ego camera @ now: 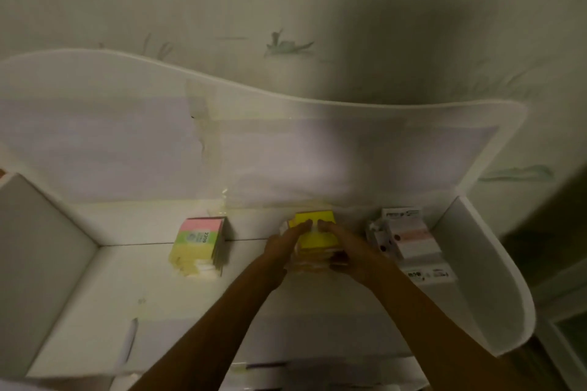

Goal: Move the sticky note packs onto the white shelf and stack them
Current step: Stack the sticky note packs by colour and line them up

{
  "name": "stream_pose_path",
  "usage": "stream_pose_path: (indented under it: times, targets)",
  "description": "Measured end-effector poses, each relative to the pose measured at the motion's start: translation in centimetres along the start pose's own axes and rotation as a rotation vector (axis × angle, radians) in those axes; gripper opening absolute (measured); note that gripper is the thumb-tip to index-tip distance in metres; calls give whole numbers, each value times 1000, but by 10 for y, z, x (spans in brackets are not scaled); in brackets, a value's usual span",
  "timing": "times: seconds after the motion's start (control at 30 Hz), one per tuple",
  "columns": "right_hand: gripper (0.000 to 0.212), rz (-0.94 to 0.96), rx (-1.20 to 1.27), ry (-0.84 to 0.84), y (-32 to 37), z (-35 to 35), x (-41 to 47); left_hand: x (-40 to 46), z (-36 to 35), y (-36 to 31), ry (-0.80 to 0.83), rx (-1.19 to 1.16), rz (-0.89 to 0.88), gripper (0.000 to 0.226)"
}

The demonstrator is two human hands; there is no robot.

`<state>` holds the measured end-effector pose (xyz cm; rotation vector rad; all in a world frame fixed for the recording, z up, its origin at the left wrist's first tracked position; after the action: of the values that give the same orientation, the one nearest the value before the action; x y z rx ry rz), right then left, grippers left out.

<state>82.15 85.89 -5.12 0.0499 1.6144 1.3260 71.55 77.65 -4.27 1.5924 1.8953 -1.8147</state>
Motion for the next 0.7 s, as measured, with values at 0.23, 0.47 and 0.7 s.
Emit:
stream_pose_path:
  times: [0.23, 0.47, 0.7]
  targets:
    - [19, 54, 22, 25, 1, -3, 12, 10, -20, 9, 213, -9, 70, 64]
    - [8, 167, 26, 65, 1, -3, 11, 13, -10, 12, 238, -37, -37, 74]
    - [76, 395, -34, 74, -11, -4, 12, 9, 16, 13, 281, 176, -323, 97]
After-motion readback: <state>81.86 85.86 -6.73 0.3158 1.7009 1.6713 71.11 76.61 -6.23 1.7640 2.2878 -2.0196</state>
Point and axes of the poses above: each hand's wrist, its own x-axis towards the middle knuckle, its own z-axis out of the back of the hand, y = z × x, the point moved 7 cm from there along x, towards the middle knuckle, and after that the axes turned 14 degrees about -x, right-handed, at the moved point
